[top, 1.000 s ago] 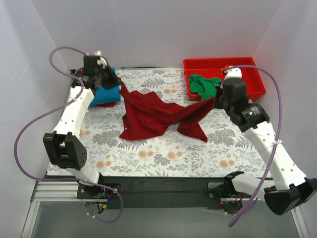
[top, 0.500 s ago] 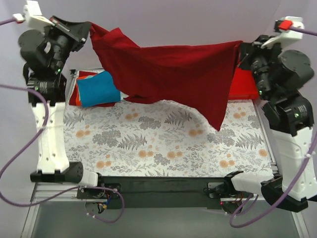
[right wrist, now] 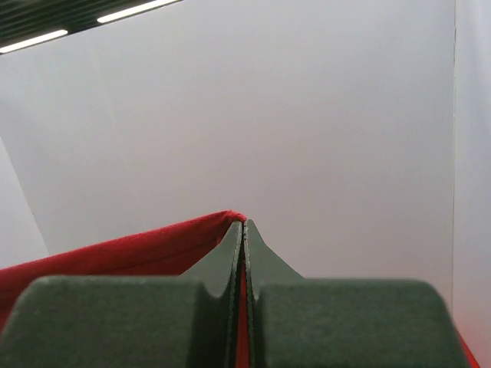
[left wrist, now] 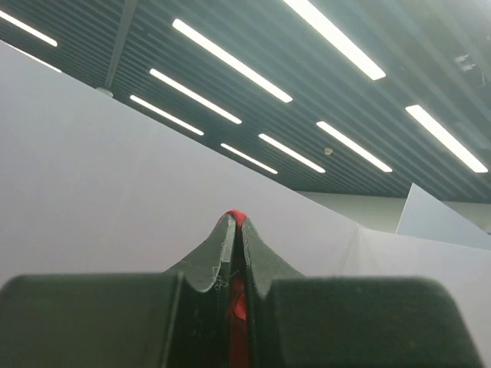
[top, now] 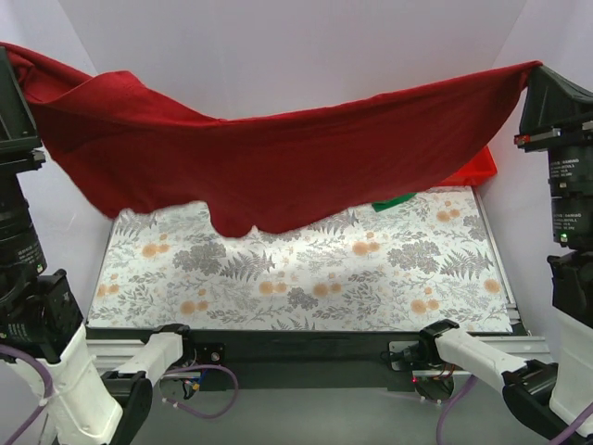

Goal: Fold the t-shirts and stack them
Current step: Flatten the tshirt out

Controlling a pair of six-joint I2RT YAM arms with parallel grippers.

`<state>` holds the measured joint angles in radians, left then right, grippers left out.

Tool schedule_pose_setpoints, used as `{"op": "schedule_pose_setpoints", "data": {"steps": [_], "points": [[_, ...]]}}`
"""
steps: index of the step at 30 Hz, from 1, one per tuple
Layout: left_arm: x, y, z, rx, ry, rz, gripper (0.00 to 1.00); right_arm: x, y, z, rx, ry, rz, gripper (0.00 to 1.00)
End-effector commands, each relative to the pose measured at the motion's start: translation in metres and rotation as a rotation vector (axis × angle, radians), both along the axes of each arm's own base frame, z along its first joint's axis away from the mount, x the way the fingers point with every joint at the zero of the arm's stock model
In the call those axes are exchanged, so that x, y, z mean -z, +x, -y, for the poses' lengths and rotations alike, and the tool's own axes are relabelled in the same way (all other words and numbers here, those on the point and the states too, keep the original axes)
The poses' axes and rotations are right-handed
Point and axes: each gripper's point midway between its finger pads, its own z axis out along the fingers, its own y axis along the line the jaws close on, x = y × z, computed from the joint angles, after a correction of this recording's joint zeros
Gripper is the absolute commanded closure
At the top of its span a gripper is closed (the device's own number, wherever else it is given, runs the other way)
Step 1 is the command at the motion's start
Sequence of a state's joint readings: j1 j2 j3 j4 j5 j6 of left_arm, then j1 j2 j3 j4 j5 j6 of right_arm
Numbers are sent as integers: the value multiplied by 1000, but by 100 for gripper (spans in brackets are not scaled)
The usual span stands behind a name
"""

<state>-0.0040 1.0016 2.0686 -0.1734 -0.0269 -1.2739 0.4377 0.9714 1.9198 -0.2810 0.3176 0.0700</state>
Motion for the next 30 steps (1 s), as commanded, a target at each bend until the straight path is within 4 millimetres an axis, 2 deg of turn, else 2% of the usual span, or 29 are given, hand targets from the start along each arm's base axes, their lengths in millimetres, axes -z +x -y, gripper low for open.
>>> {"op": "schedule_pose_setpoints", "data": {"steps": [1, 2, 4, 5, 6, 10, 11, 14, 17, 21, 22, 26, 29, 30], "points": [[32, 89, 4, -3, 34, -166, 100, 15, 43, -17, 16, -33, -51, 99], [44, 118, 13, 52, 50, -223, 100, 24, 56, -22, 21, -35, -83, 99], [64, 152, 24, 117, 72, -302, 100, 44, 77, -30, 22, -46, -139, 99], [81, 171, 36, 178, 102, -354, 100, 53, 87, -34, 26, -55, -165, 99], [100, 199, 40, 207, 99, -416, 100, 66, 102, -38, 39, -65, -205, 99], [157, 255, 49, 267, 104, -570, 100, 117, 145, -52, 74, -118, -335, 99], [173, 266, 50, 267, 108, -608, 100, 135, 159, -58, 78, -144, -377, 99], [195, 283, 49, 254, 122, -664, 100, 156, 177, -65, 83, -179, -425, 99], [201, 289, 49, 255, 133, -690, 100, 160, 184, -69, 84, -196, -438, 99], [183, 279, 48, 242, 142, -651, 100, 147, 185, -69, 86, -199, -419, 99], [173, 273, 46, 227, 139, -628, 100, 143, 183, -68, 87, -196, -411, 99], [140, 244, 40, 187, 137, -547, 100, 124, 167, -61, 85, -177, -368, 99], [109, 210, 34, 149, 123, -461, 100, 106, 148, -52, 85, -152, -323, 99], [94, 187, 31, 132, 120, -409, 100, 93, 135, -45, 91, -131, -288, 99]]}}
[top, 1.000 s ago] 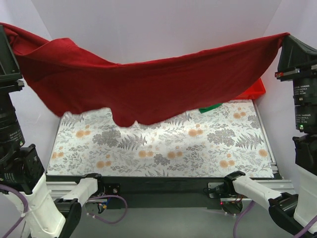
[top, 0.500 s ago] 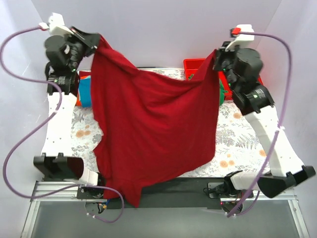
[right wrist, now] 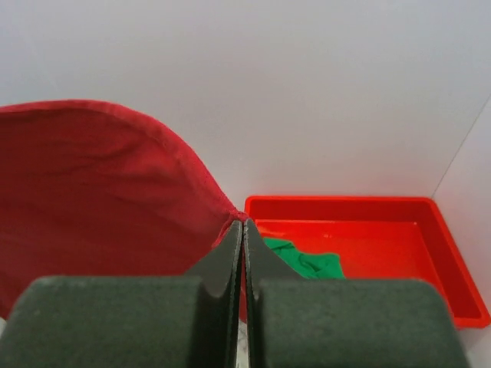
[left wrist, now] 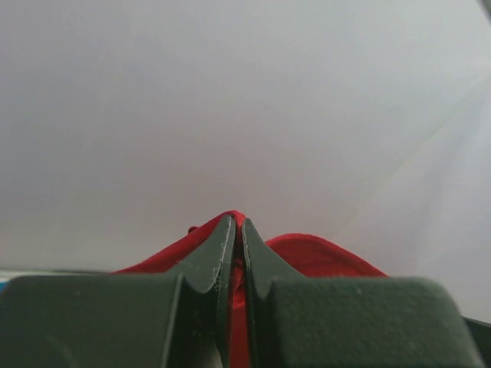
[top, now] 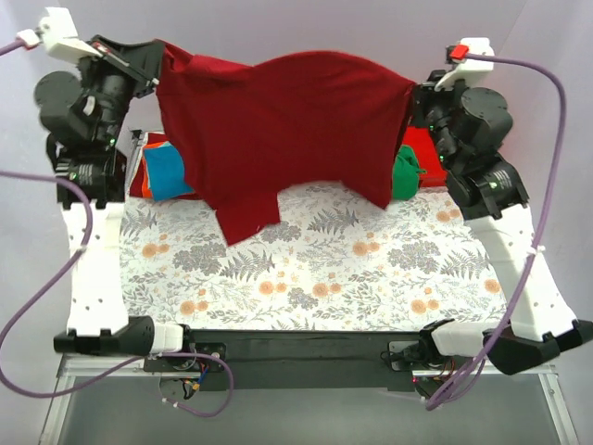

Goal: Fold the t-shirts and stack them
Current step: Flatten the tshirt out

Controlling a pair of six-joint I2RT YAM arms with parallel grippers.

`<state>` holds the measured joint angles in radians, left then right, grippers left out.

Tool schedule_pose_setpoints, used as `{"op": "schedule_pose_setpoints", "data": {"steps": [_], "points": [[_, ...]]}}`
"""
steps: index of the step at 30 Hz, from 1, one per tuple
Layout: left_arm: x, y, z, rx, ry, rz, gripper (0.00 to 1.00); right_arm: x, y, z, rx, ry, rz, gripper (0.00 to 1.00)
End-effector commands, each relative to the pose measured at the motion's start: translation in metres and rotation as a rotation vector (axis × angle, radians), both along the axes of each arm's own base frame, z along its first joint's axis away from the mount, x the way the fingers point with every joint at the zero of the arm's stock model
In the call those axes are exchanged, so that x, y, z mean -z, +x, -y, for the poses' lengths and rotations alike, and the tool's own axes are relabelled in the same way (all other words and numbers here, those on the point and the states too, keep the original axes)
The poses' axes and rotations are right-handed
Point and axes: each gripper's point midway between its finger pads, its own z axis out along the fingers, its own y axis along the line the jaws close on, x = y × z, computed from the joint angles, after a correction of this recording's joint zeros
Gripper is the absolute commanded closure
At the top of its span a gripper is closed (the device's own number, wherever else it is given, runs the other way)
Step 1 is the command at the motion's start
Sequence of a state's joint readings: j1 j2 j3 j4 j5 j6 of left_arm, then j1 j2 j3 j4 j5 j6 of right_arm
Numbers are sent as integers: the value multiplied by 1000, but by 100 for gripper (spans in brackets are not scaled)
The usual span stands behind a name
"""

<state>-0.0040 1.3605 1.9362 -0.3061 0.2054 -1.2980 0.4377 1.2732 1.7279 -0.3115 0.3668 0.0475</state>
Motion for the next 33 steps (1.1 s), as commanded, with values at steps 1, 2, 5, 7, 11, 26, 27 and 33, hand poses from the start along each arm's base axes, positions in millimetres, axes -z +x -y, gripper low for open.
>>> {"op": "schedule_pose_setpoints", "data": {"steps": [1, 2, 5, 7, 11, 26, 27, 33], "points": [[-76, -82, -14, -80, 3, 247, 100, -77, -49, 32, 41, 92, 215, 99], [-88, -97, -20, -116, -7, 295, 100, -88, -62, 41, 59, 103, 249, 99], [-117, -149, -31, -187, 4, 422, 100, -109, -87, 57, 85, 126, 320, 99], [-130, -175, -38, -231, 2, 481, 100, -128, -109, 71, 109, 136, 386, 99], [-154, -235, -51, -320, 15, 608, 100, -154, -143, 92, 139, 152, 480, 99], [-147, -216, -46, -296, 30, 596, 100, -156, -126, 95, 205, 117, 486, 99], [-137, -198, -46, -294, 31, 558, 100, -148, -115, 91, 207, 106, 461, 99], [5, -53, -56, -334, 76, 167, 100, -39, -16, 46, 202, 0, 214, 99]]}}
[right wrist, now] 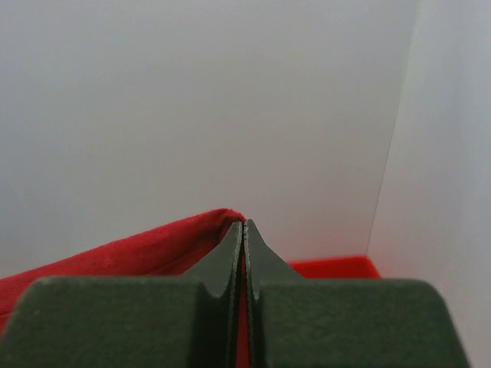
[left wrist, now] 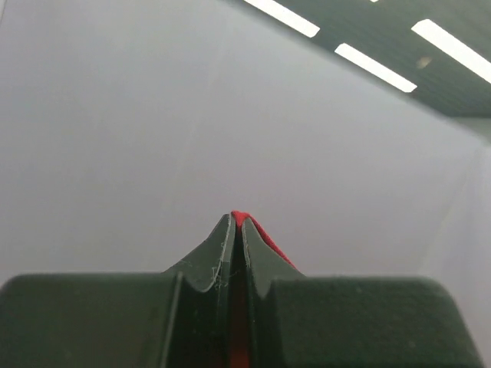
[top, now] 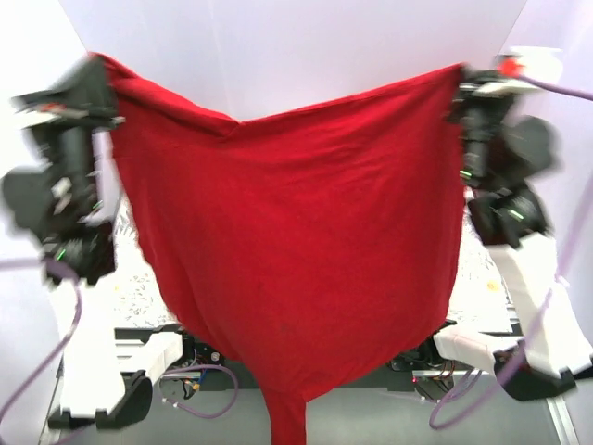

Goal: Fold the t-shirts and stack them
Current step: Flatten the tshirt out

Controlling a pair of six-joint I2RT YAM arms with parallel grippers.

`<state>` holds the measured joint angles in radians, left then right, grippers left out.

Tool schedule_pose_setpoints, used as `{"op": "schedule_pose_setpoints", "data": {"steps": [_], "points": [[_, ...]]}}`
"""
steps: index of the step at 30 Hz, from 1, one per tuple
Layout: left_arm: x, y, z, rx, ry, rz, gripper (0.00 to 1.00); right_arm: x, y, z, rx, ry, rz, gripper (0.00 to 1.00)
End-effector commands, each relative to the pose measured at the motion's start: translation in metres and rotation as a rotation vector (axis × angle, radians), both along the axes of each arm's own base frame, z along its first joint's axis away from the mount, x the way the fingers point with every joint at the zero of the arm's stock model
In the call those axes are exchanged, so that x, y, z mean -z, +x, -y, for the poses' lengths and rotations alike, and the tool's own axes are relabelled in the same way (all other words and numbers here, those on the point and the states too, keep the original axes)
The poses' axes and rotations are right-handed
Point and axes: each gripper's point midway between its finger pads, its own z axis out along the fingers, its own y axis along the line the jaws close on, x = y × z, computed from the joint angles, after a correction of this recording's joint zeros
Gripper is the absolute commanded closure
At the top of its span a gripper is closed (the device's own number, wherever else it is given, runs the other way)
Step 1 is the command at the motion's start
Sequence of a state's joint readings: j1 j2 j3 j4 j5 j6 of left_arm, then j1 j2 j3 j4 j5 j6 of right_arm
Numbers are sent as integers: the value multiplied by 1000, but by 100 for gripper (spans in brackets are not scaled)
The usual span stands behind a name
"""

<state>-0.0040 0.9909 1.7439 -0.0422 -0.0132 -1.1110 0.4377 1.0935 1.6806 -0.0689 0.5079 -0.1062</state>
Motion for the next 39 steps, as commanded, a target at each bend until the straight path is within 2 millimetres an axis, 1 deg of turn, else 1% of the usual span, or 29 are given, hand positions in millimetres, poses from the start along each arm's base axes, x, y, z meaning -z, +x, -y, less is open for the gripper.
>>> {"op": "schedule_pose_setpoints", "data": {"steps": [1, 2, 3, 5, 7, 8, 9, 10, 11, 12, 13, 14, 16, 18, 19, 21, 23, 24, 25, 26, 27, 28, 30, 31, 33, 34, 36, 37, 39], "points": [[120, 123, -16, -81, -41, -344, 100, 74, 64, -24, 21, -43, -163, 99], [139, 135, -16, -83, -41, -384, 100, 98, 83, -37, -4, -65, -215, 99], [180, 158, -16, -85, -36, -474, 100, 127, 96, -47, -24, -70, -275, 99], [212, 177, -12, -68, -12, -535, 100, 173, 122, -62, -41, -105, -374, 99], [251, 207, -1, -18, 39, -616, 100, 200, 140, -64, -12, -113, -418, 99], [265, 218, 0, -12, 51, -654, 95, 225, 157, -68, 7, -132, -466, 99], [293, 238, 8, 35, 69, -721, 74, 236, 167, -69, 7, -140, -489, 99], [305, 245, 14, 65, 76, -762, 64, 234, 177, -68, 11, -142, -490, 99], [313, 251, 17, 83, 81, -785, 54, 262, 193, -75, -1, -171, -556, 63], [324, 259, 19, 101, 64, -817, 50, 272, 199, -76, -10, -186, -593, 46], [329, 260, 20, 106, 59, -844, 48, 274, 206, -79, -15, -193, -611, 38], [324, 260, 23, 123, 58, -839, 47, 280, 212, -84, -30, -209, -648, 34], [319, 252, 23, 126, 59, -847, 42, 279, 211, -91, -64, -218, -667, 27], [310, 239, 22, 122, 62, -847, 42, 278, 204, -98, -119, -215, -669, 21], [321, 231, 23, 123, 57, -903, 41, 269, 194, -101, -152, -211, -657, 21], [335, 213, 26, 146, 48, -966, 41, 279, 178, -115, -258, -194, -688, 21], [366, 194, 31, 182, 11, -1079, 41, 278, 152, -130, -382, -158, -707, 20], [392, 177, 37, 219, -2, -1145, 41, 298, 140, -137, -428, -130, -762, 21], [412, 164, 40, 239, -15, -1210, 41, 295, 124, -144, -480, -111, -762, 20], [424, 150, 42, 252, -49, -1243, 41, 303, 109, -157, -561, -95, -787, 21], [454, 135, 43, 256, -68, -1320, 41, 332, 94, -161, -589, -59, -864, 21], [472, 122, 44, 261, -81, -1371, 41, 335, 77, -170, -632, -50, -874, 21], [484, 104, 43, 254, -103, -1396, 42, 358, 52, -181, -687, -27, -943, 21], [503, 91, 43, 253, -120, -1453, 41, 379, 28, -189, -719, -20, -1003, 21], [514, 78, 46, 264, -158, -1493, 42, 397, 7, -195, -728, -13, -1050, 21], [531, 66, 48, 269, -183, -1553, 41, 420, -13, -198, -727, -5, -1106, 21], [549, 54, 51, 275, -233, -1621, 42, 443, -30, -198, -731, -3, -1160, 21], [564, 46, 53, 285, -251, -1661, 42, 463, -42, -196, -728, -7, -1208, 21], [575, 39, 55, 287, -272, -1693, 42, 482, -52, -191, -712, -4, -1262, 21]]}}
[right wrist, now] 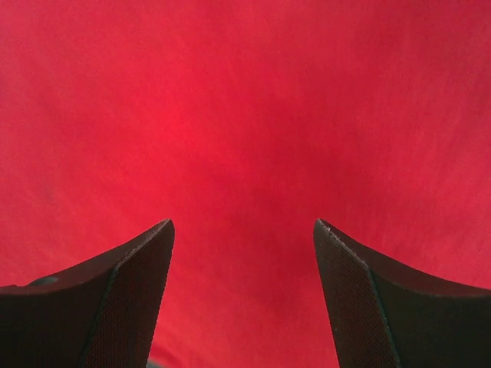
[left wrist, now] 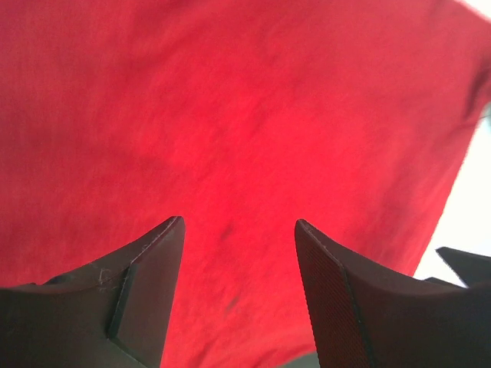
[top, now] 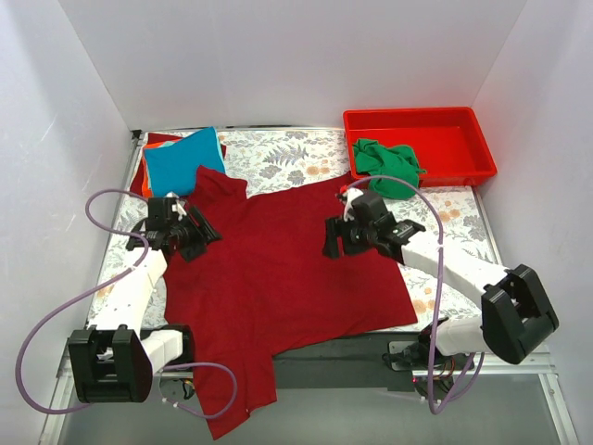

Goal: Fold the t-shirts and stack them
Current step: Flatten the tshirt out

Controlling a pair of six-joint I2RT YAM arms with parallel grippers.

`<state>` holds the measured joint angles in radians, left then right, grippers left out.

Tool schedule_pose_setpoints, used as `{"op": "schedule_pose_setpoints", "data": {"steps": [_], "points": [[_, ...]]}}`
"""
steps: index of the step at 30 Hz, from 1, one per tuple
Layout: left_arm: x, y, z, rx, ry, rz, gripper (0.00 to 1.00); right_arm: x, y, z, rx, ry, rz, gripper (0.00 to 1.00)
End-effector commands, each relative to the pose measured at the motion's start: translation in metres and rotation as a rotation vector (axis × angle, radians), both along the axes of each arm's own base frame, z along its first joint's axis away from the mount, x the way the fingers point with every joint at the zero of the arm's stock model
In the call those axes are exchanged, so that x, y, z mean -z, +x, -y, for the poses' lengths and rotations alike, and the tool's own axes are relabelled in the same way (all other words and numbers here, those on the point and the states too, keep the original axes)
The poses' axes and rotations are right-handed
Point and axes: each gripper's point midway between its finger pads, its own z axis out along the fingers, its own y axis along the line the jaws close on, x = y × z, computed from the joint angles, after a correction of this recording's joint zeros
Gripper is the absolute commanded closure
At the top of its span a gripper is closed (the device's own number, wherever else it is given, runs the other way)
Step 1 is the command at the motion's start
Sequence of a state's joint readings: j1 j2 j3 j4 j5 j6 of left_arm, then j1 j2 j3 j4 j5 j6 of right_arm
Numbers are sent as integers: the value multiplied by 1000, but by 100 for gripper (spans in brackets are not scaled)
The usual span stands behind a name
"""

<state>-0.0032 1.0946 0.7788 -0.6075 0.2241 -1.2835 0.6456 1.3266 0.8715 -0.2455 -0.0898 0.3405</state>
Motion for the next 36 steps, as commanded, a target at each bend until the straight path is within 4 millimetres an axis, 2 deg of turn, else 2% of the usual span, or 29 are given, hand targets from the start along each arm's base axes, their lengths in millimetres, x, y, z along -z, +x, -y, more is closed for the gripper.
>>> {"op": "schedule_pose_setpoints", "data": {"steps": [1, 4, 5, 7, 9, 14, 20, 25, 27, 28, 29, 31, 32, 35, 36], "points": [[13, -20, 7, -20, -59, -71, 42, 14, -11, 4, 53, 21, -63, 21], [33, -26, 7, -10, -55, -96, 42, 50, -16, 21, 90, -79, -110, 21], [45, -30, 11, 6, -70, -138, 42, 55, -14, 24, 105, -100, -114, 21], [56, -31, 13, 24, -77, -181, 41, 67, -15, 27, 112, -127, -140, 21], [69, -31, 15, 40, -82, -216, 41, 73, -15, 27, 111, -142, -155, 21], [94, -33, 16, 47, -84, -276, 41, 105, -16, 46, 158, -264, -204, 22], [128, -36, 9, 45, -120, -394, 41, 118, -16, 59, 188, -304, -237, 21], [129, -8, 4, 61, -87, -351, 42, 124, 0, 66, 202, -343, -236, 21], [119, 20, 2, 79, -75, -303, 42, 120, 14, 63, 203, -345, -220, 21], [126, 17, 2, 86, -71, -326, 42, 125, 13, 66, 201, -363, -229, 21], [120, 35, -1, 89, -59, -298, 42, 119, 22, 63, 206, -361, -210, 21], [135, 43, -4, 101, -40, -348, 42, 124, 28, 67, 214, -396, -216, 21], [132, 57, -5, 105, -40, -331, 42, 120, 36, 64, 219, -392, -202, 21], [141, 74, -10, 113, -13, -342, 43, 122, 44, 67, 234, -421, -218, 21], [134, 91, -15, 104, 16, -316, 43, 119, 50, 66, 239, -421, -219, 21]]}}
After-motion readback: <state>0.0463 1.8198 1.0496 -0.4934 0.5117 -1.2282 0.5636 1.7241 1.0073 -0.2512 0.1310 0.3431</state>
